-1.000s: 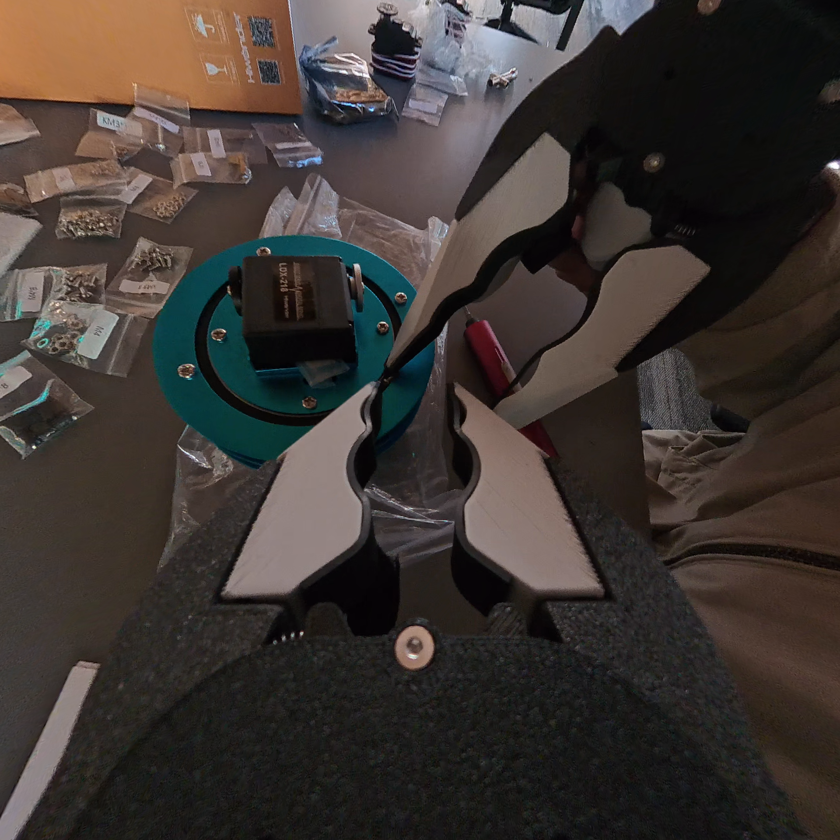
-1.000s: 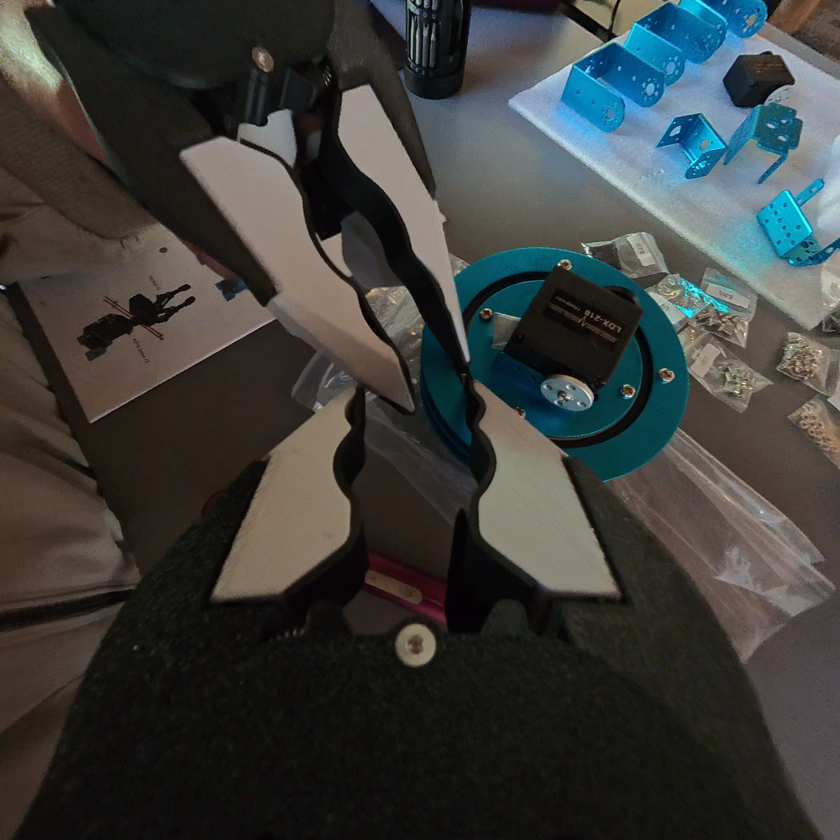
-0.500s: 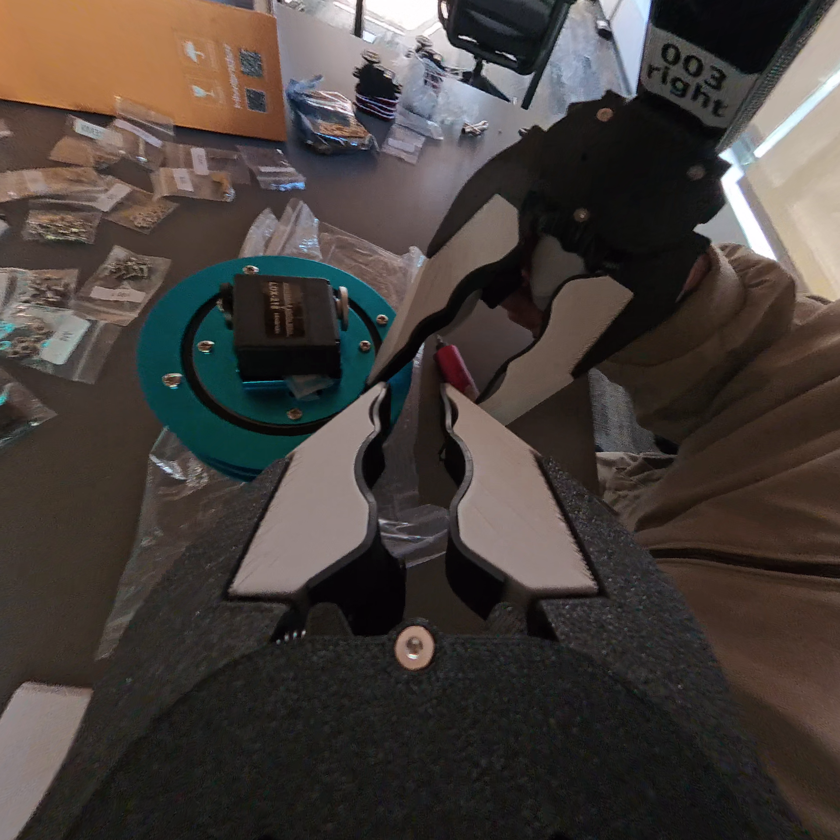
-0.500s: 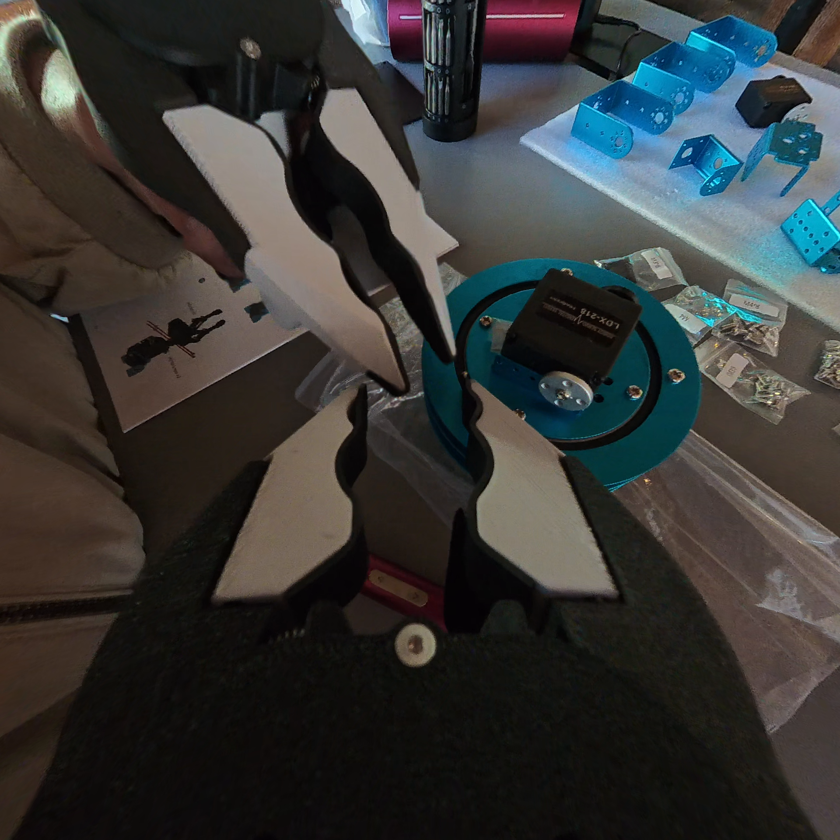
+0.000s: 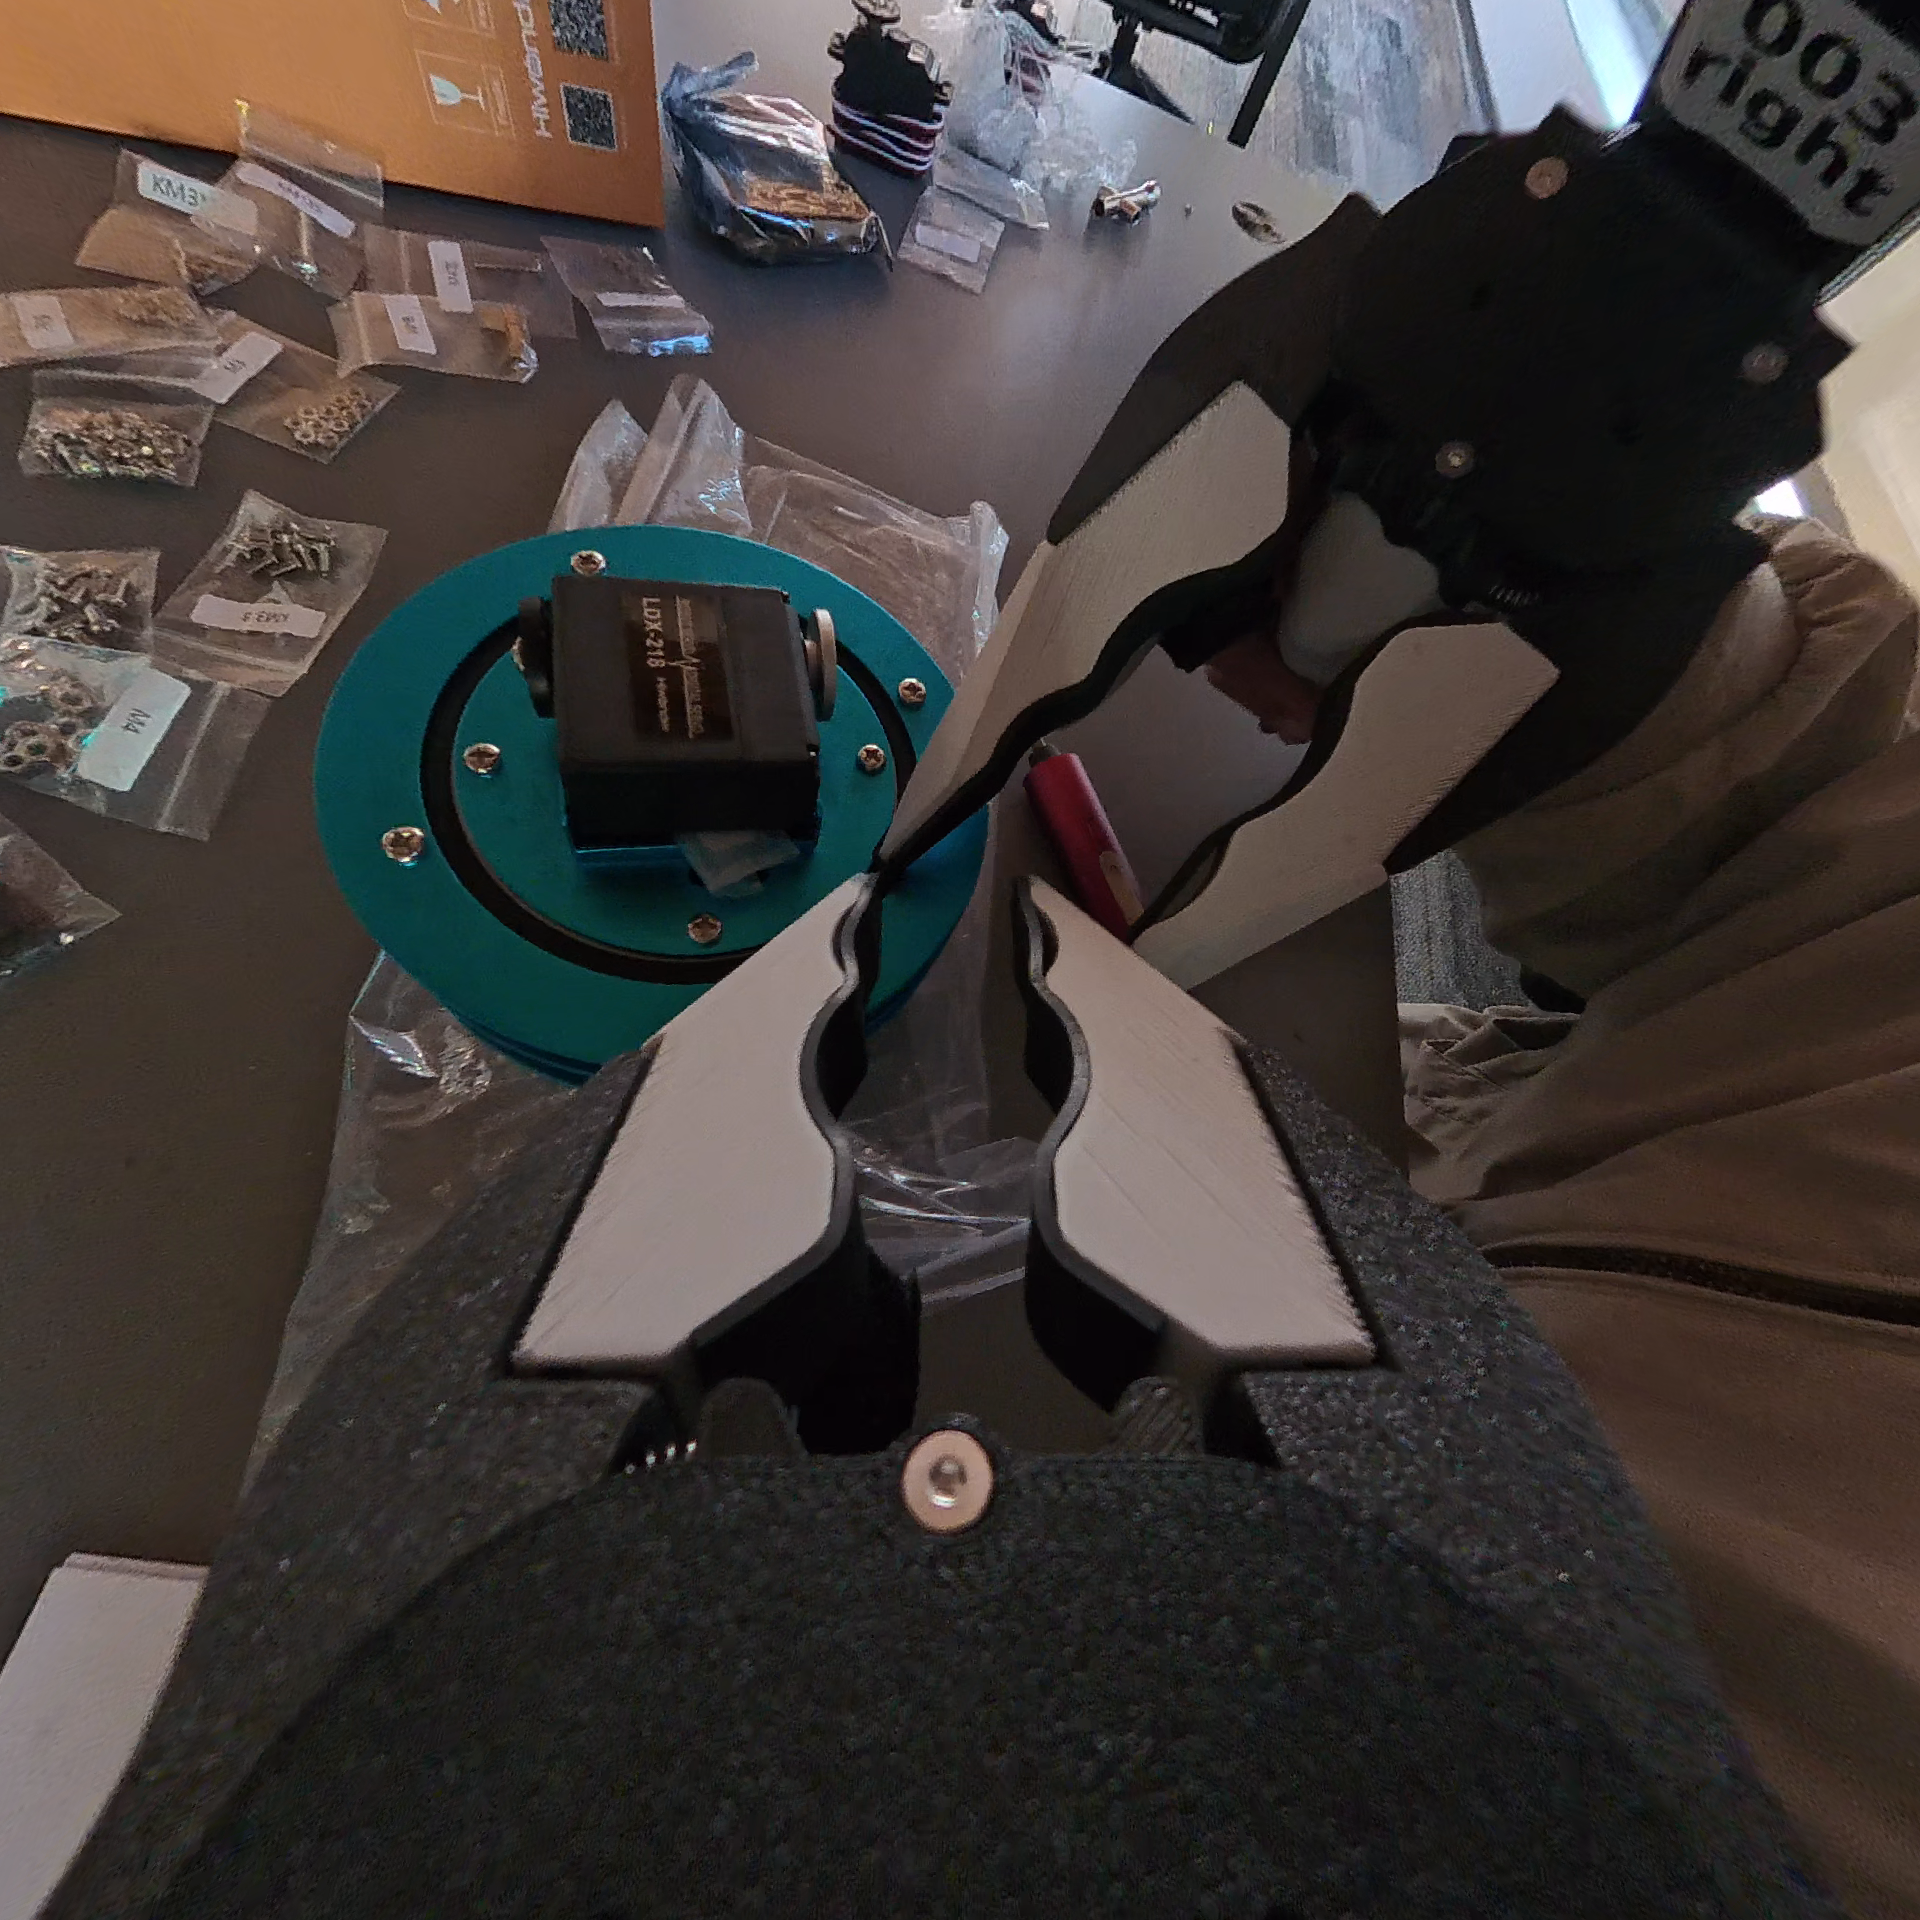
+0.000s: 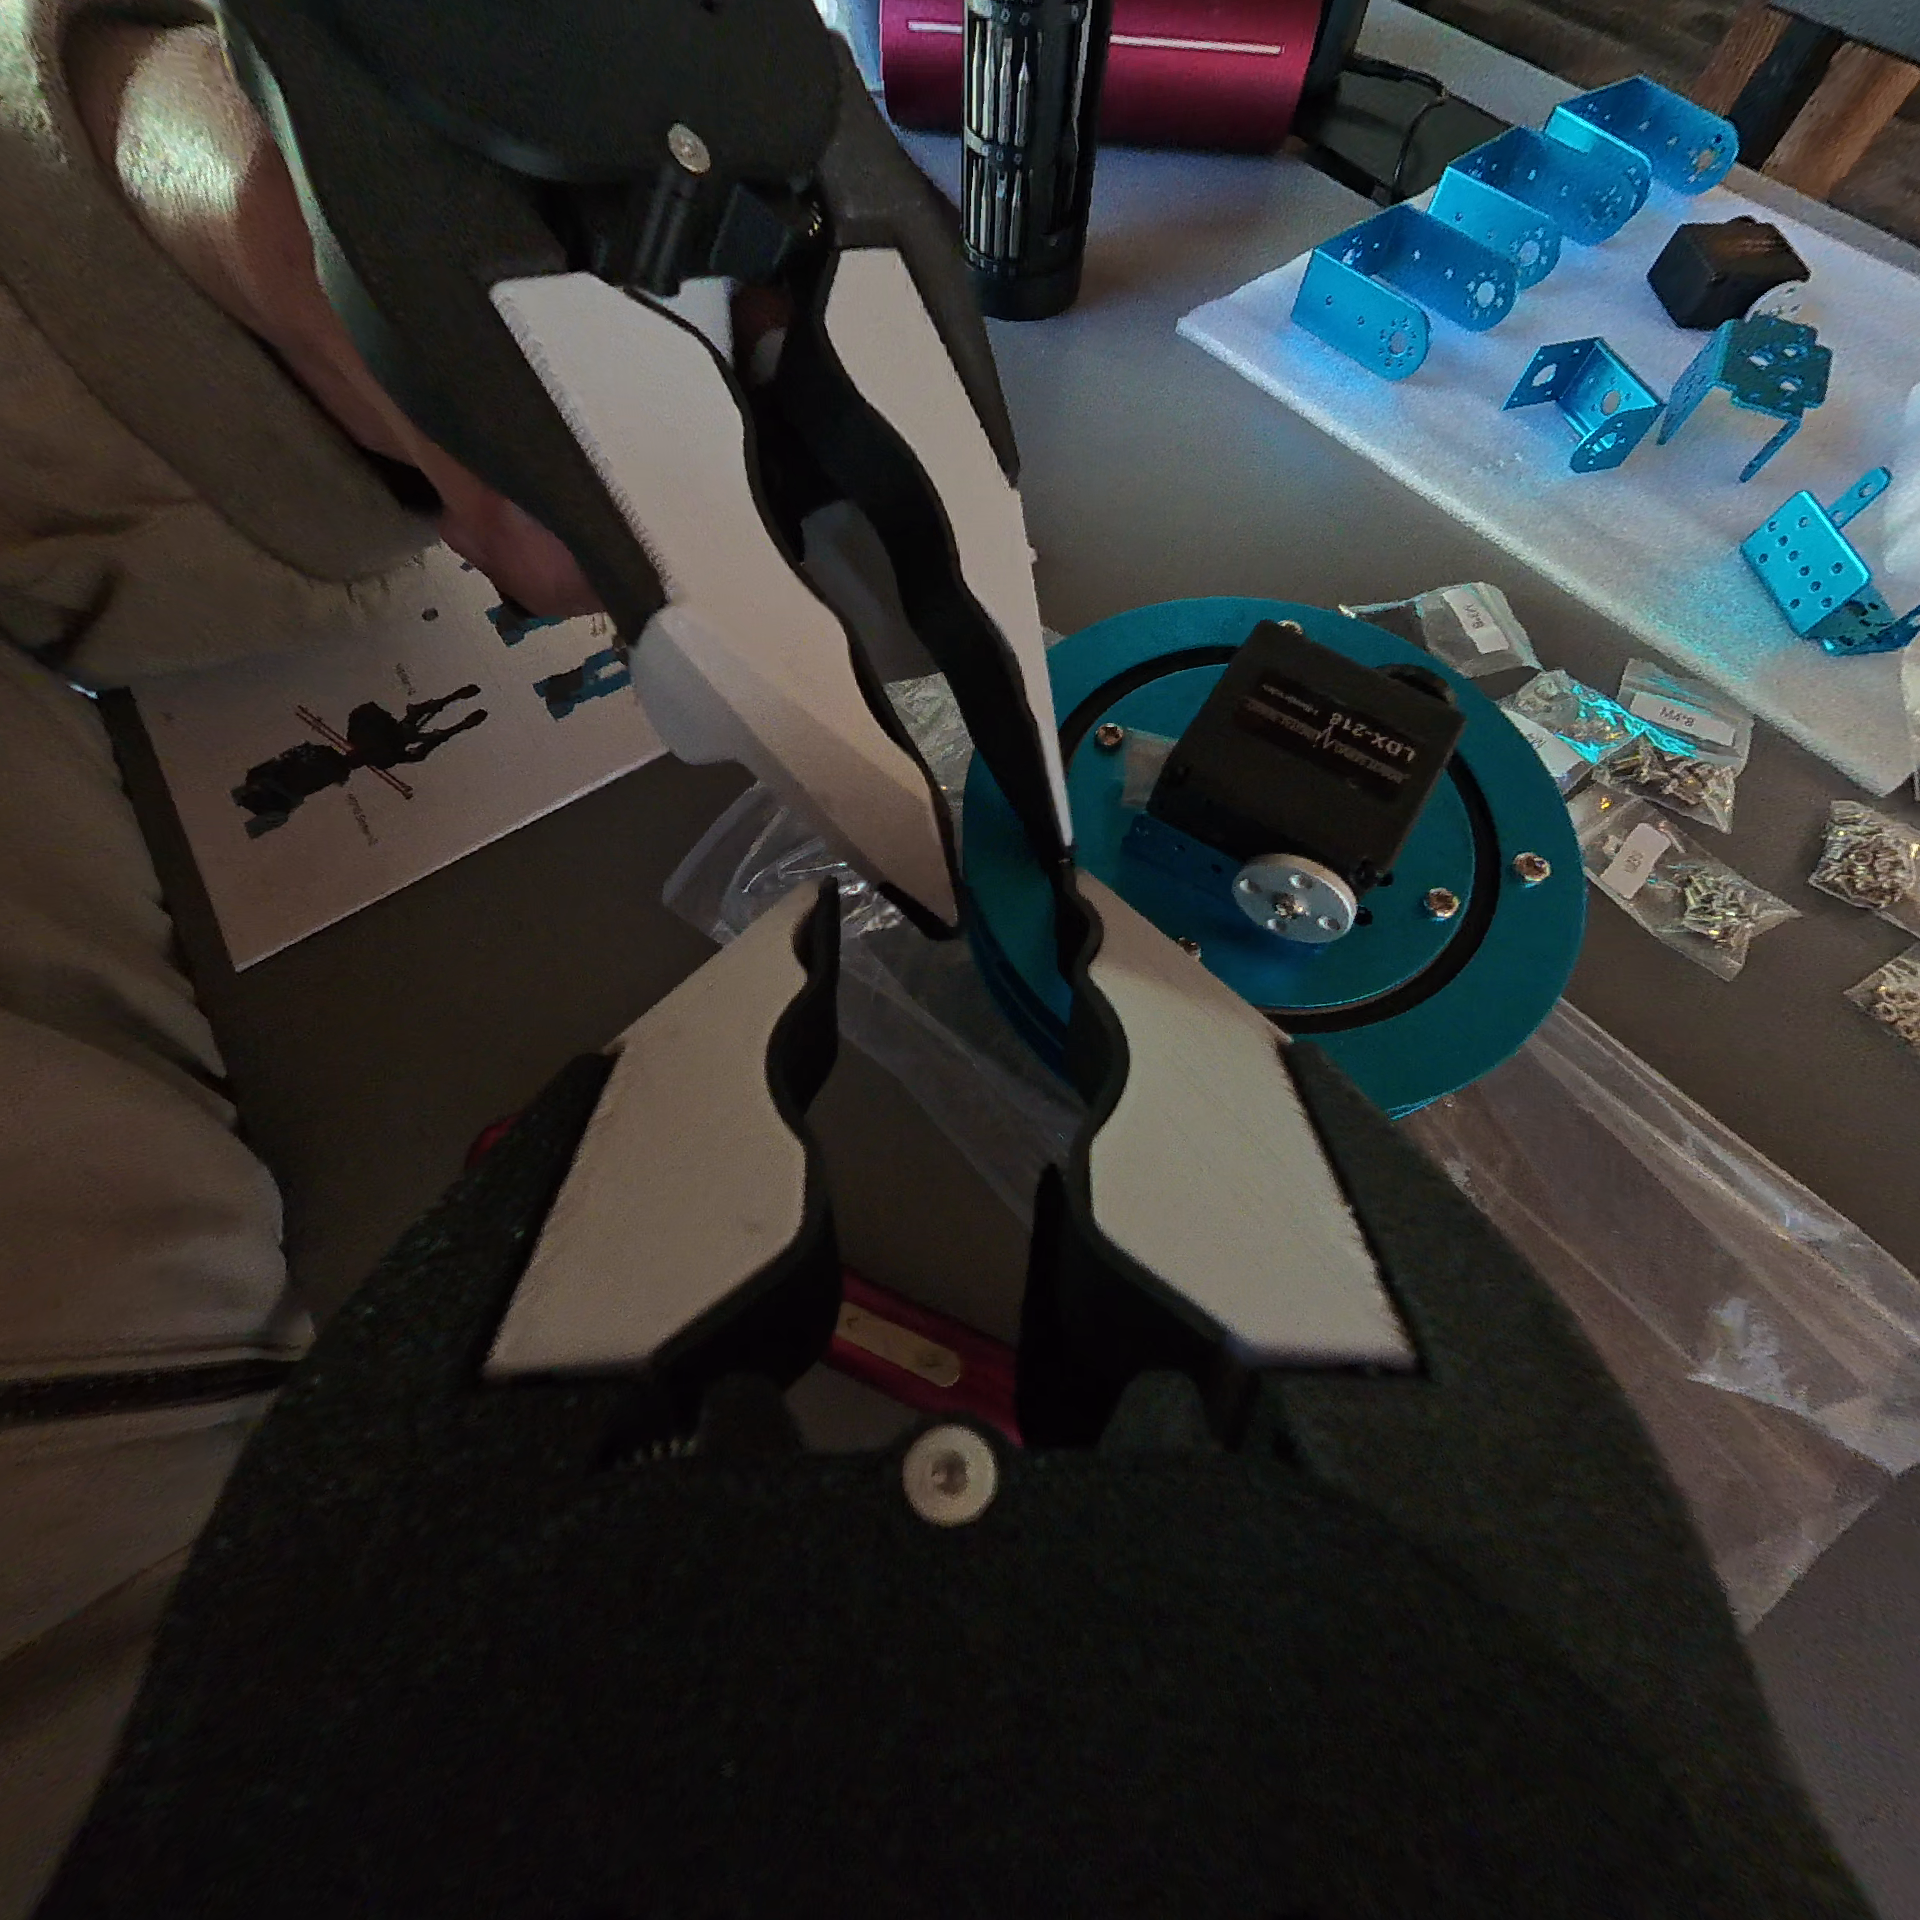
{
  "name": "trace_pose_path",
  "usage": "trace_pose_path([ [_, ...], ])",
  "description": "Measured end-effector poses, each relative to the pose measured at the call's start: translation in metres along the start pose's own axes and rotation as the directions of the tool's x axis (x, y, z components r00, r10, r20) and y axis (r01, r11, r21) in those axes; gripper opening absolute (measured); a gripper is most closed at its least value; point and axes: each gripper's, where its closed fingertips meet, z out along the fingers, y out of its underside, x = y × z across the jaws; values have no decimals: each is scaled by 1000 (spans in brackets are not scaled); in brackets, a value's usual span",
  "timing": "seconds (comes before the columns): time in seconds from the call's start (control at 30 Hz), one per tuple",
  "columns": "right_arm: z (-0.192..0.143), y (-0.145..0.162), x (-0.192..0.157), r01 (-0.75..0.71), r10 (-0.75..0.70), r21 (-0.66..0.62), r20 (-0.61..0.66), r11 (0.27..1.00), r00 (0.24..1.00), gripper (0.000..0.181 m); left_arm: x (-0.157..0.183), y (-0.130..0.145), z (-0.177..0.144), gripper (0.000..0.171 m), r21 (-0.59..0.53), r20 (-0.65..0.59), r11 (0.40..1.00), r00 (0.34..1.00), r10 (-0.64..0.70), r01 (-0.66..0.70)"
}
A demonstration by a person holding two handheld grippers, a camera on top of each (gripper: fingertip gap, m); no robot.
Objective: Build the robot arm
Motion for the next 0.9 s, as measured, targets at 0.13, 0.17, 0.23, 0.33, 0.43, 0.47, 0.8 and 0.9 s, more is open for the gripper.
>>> trace_pose_path([
  [0.13, 0, -1, -1, -25, 24, 43, 28, 999, 999, 41, 16, -8, -2, 14, 49, -108, 997, 993, -46, 51],
  [0.17, -2, -1, -1, -19, 18, 47, 30, 999, 999, 42, 13, -10, -5, 15, 63, -91, 997, 995, -37, 43],
  [0.23, -7, -3, 1, 4, -5, 65, 8, 998, 1000, 40, 9, -14, -12, 15, 88, -68, 996, 997, -26, 32],
  [0.33, -10, -7, -1, 10, -12, 75, 24, 997, 1000, 41, 0, -12, -18, 19, 85, -22, 996, 999, -36, 38],
  [0.43, -1, -4, -3, 46, -47, 27, 32, 999, 998, 46, -10, -4, -12, 21, 43, 18, 998, 999, -42, 42],
  [0.47, 1, -4, -4, 61, -62, 16, 35, 998, 997, 47, -10, -3, -11, 21, 32, 19, 999, 999, -43, 43],
  [0.8, -3, 5, 0, 185, -184, -126, 24, 975, 983, 49, -30, 0, -27, 24, 64, 85, 998, 996, -26, 21],
  [0.9, -19, -5, 5, 182, -184, -96, -4, 979, 983, 47, -33, -3, -27, 24, 87, 112, 996, 994, 3, -12],
])
